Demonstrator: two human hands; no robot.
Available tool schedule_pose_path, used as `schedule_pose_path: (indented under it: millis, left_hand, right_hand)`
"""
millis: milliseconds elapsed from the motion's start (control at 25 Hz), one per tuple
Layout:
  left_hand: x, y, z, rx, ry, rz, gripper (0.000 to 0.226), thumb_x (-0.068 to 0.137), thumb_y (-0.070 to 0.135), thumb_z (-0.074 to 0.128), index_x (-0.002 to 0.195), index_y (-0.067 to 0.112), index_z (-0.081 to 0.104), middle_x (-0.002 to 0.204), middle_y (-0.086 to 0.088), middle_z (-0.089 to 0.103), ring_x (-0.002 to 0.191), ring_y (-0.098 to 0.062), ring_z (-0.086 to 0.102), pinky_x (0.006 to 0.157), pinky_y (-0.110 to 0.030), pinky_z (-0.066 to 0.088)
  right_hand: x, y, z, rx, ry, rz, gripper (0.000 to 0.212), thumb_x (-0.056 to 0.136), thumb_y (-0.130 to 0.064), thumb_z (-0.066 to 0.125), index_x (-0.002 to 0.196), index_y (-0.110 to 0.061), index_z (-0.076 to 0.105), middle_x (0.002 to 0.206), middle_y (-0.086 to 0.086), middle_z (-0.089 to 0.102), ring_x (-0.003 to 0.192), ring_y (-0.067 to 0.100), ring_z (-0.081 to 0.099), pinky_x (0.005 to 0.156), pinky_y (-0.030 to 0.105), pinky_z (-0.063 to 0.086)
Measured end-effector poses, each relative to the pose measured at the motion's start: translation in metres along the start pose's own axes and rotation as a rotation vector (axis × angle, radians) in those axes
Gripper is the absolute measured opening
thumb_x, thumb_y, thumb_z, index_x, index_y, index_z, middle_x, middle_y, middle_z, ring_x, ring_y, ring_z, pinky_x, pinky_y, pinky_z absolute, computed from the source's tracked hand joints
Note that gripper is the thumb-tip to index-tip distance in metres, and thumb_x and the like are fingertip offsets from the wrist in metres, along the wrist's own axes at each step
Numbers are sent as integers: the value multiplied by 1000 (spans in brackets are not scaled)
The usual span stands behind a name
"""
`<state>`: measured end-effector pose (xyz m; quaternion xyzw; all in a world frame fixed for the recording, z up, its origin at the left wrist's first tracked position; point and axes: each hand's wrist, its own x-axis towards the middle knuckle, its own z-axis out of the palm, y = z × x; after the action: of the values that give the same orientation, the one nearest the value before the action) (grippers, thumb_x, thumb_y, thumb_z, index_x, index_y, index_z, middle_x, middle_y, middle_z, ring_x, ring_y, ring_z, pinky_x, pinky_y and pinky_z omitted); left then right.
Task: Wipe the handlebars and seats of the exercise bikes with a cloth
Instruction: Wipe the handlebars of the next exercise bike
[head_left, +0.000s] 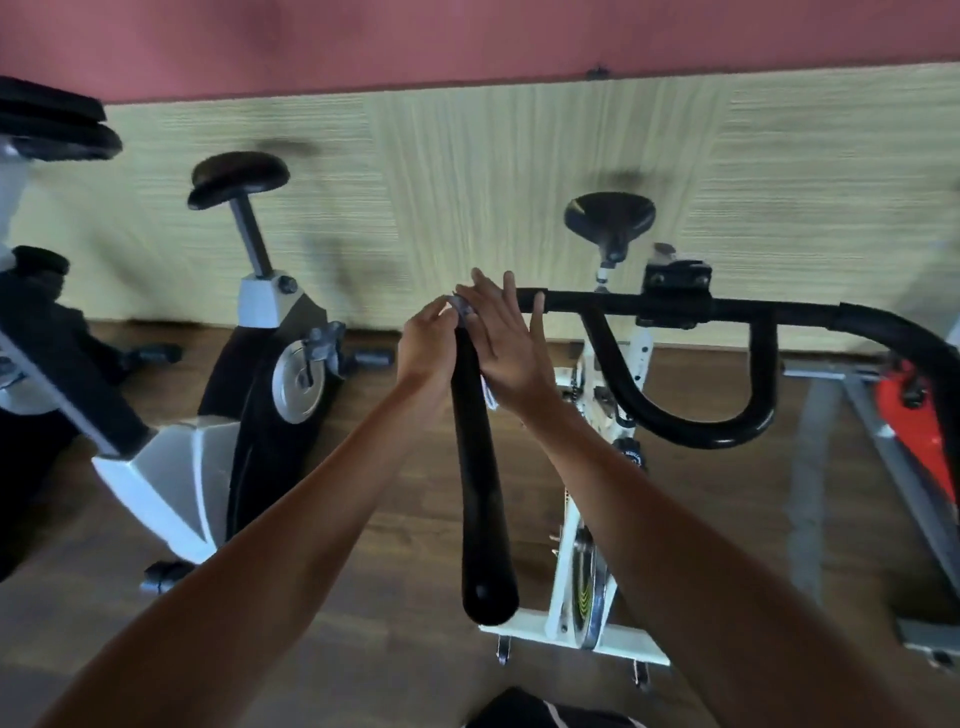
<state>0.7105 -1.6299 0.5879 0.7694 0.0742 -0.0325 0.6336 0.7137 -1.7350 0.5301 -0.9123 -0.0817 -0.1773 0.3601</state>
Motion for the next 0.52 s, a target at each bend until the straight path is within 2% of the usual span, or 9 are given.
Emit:
schedule_pose_path:
  millis: [80,160,240,320,360,400,440,520]
  left_hand:
    - [5,0,2,99,-39,50,28,92,14,48,110,18,70,102,-4,72,88,-16,64,70,-26,46]
    - [6,-1,3,180,-101,127,25,92,7,48,99,22,67,88,-4,68,75,-13,58,65,-24,42]
    - [6,-3,-1,229,-143,192,27,95,5,45,90,26,61,74,0,58,62,-7,48,54,-14,37]
    - [5,-5,-4,277,-164,246,30,97,6,43,85,29,58,70,4,50,57,-1,41,48,-9,34]
    - [6,-6,-5,296,-168,256,29,99,8,42,93,29,62,70,8,48,57,1,41,49,-7,34]
    - [6,-7,-5,310,-164,261,30,100,10,42,111,25,65,72,10,48,59,2,42,51,-4,35]
    - [8,-8,-5,331,-153,268,35,101,11,42,129,19,61,73,12,49,60,3,43,52,-3,35]
    - [7,-8,-6,389,-151,298,40,103,12,41,141,11,52,72,14,47,59,3,42,52,-1,36]
  right_hand:
    - [0,4,2,-225,51,6,47,109,-32,21,155,-25,28,167,-8,13,154,15,-8,120,46,-16]
    - [-1,12,3,-416,119,18,47,108,-21,31,155,-22,28,166,-4,15,155,20,-1,123,52,-7]
    - [-3,19,2,-549,199,47,48,104,-14,38,152,-18,37,163,0,28,153,26,15,123,53,5]
    - [-1,22,-4,-668,257,101,48,99,-11,44,147,-14,45,157,4,39,149,30,29,121,53,15]
    - [0,21,-7,-721,270,136,49,98,-11,42,147,-12,45,156,6,41,148,31,31,121,53,17]
    - [0,19,-10,-753,256,173,51,97,-11,38,148,-11,42,157,8,39,149,32,28,122,53,16]
    - [-1,17,-14,-775,225,210,53,98,-11,35,151,-9,37,159,10,35,150,33,24,123,53,12]
    - [0,13,-28,-789,146,320,57,101,-12,38,155,-8,23,164,12,22,153,32,11,122,50,-4]
